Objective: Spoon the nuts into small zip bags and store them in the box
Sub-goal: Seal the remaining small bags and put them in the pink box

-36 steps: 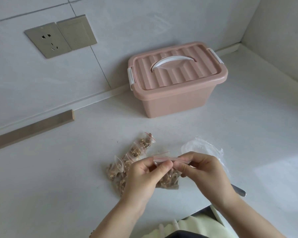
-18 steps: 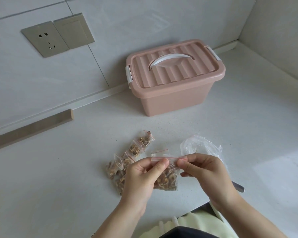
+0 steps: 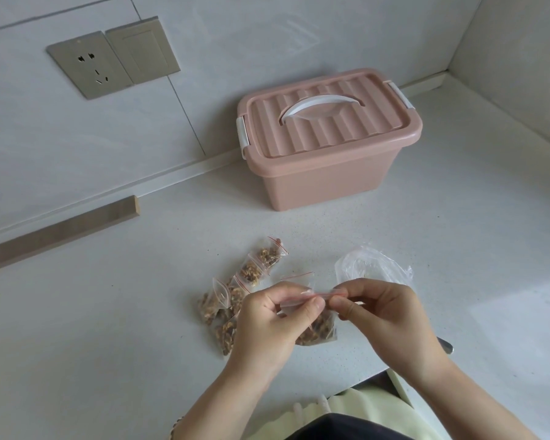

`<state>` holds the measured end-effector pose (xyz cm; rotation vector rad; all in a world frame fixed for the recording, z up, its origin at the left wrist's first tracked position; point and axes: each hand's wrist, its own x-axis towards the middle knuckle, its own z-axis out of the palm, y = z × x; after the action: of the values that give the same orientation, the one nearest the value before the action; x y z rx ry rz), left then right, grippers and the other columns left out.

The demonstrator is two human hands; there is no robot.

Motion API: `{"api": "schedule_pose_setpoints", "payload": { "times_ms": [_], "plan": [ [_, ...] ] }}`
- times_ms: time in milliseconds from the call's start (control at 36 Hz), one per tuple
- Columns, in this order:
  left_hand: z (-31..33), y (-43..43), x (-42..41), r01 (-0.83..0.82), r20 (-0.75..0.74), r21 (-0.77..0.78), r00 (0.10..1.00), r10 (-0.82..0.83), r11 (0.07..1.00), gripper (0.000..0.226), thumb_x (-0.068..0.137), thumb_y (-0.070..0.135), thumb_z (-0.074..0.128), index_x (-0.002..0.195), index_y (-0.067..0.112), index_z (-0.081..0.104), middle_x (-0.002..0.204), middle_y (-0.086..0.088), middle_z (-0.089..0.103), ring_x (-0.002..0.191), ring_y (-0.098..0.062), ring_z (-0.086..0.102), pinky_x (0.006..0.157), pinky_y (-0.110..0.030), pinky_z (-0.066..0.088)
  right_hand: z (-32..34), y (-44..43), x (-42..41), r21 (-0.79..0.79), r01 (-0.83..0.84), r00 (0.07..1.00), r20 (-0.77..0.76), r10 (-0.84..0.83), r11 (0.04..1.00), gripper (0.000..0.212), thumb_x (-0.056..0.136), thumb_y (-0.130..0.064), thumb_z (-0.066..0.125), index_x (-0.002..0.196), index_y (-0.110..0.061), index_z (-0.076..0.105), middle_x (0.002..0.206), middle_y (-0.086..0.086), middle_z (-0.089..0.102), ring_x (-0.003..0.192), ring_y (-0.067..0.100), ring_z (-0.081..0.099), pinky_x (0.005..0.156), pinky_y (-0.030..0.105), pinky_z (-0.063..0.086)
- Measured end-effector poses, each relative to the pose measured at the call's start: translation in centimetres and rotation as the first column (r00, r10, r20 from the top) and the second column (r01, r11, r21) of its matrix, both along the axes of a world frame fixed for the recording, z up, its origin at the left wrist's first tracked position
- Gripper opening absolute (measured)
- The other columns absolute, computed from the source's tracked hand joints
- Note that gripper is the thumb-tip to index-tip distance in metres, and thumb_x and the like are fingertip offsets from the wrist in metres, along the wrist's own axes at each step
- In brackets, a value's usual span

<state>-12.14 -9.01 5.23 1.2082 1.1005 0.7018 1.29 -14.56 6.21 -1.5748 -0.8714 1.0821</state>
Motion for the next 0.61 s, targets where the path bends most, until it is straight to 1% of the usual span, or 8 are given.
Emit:
{"api": "schedule_pose_setpoints", "payload": {
  "times_ms": [111,167,222,306,417,472,528,611],
  "plan": [
    [0.0,0.1,-0.1,0.005,0.012,0.002,1.000,-0.005,1.000,0.023,0.071,-0.002,0.074,0.062,0.019,0.071,0.069,-0.001,0.073,0.065,-0.005,0.066,0.060,-0.013,0.049,-0.1,-0.1,-0.2,0.012,0.015,1.000,0.021,-0.016,1.000,0.009,0.077,-0.003,0.070,0.070,-0.009,0.071,0.066,-0.002,0.071,0.053,-0.001,0.060,0.056,0.010,0.046],
    [0.1,0.1,0.0,0.012,-0.002,0.016,1.000,-0.012,1.000,0.026,0.071,-0.003,0.074,0.060,0.020,0.071,0.067,0.001,0.072,0.064,-0.004,0.066,0.061,-0.013,0.049,-0.2,-0.3,-0.3,0.002,0.016,0.999,0.046,-0.016,1.000,0.008,0.077,-0.006,0.070,0.071,-0.011,0.071,0.068,-0.004,0.071,0.057,0.000,0.062,0.057,0.010,0.046],
    [0.2,0.1,0.0,0.021,-0.024,0.035,1.000,-0.020,0.999,0.028,0.072,-0.003,0.073,0.060,0.022,0.070,0.066,0.004,0.072,0.063,-0.002,0.065,0.060,-0.013,0.049,-0.4,-0.4,-0.2,0.000,-0.018,0.994,0.109,0.018,1.000,0.009,0.079,-0.008,0.069,0.072,-0.014,0.071,0.072,-0.007,0.071,0.067,0.002,0.065,0.063,0.011,0.048],
    [0.4,0.0,-0.2,0.093,-0.022,0.058,0.996,-0.092,0.994,0.031,0.074,-0.004,0.070,0.063,0.025,0.074,0.069,0.005,0.072,0.064,-0.004,0.066,0.055,-0.013,0.047,-0.5,-0.5,0.2,0.001,-0.094,0.979,0.184,0.092,0.996,0.012,0.079,-0.011,0.069,0.072,-0.020,0.070,0.074,-0.012,0.070,0.077,0.006,0.066,0.071,0.015,0.051],
    [0.6,0.3,-0.6,0.201,-0.056,0.092,0.979,-0.196,0.975,0.028,0.072,0.003,0.073,0.068,0.030,0.076,0.074,0.005,0.070,0.066,-0.002,0.063,0.060,-0.013,0.046,-0.8,-0.6,0.6,-0.008,-0.156,0.967,0.204,0.154,0.988,0.010,0.078,-0.013,0.071,0.069,-0.018,0.070,0.071,-0.010,0.069,0.075,0.007,0.065,0.070,0.017,0.050],
    [0.6,0.5,-0.7,0.232,-0.078,0.091,0.971,-0.225,0.969,0.019,0.067,0.015,0.075,0.069,0.034,0.076,0.077,0.003,0.071,0.070,-0.004,0.064,0.065,-0.016,0.048,-1.0,-0.8,0.5,-0.003,-0.166,0.966,0.202,0.163,0.986,0.015,0.079,-0.009,0.070,0.068,-0.020,0.068,0.071,-0.010,0.067,0.074,0.007,0.063,0.068,0.017,0.049],
    [0.4,0.5,-0.9,0.242,-0.085,0.072,0.968,-0.236,0.968,0.013,0.061,0.024,0.074,0.068,0.035,0.075,0.080,0.001,0.071,0.074,-0.008,0.066,0.069,-0.018,0.049,-1.2,-0.8,0.3,0.004,-0.183,0.962,0.208,0.179,0.983,0.016,0.079,-0.013,0.069,0.068,-0.024,0.066,0.072,-0.012,0.066,0.073,0.006,0.061,0.067,0.017,0.048],
    [0.0,0.4,-0.9,0.230,-0.106,0.062,0.969,-0.223,0.971,0.012,0.060,0.025,0.076,0.064,0.036,0.074,0.081,0.000,0.072,0.076,-0.016,0.067,0.070,-0.023,0.052,-1.6,-0.7,0.0,0.038,-0.235,0.913,0.350,0.207,0.971,0.016,0.074,-0.021,0.058,0.067,-0.035,0.060,0.076,-0.014,0.064,0.073,0.004,0.059,0.064,0.013,0.046]
  ]
}}
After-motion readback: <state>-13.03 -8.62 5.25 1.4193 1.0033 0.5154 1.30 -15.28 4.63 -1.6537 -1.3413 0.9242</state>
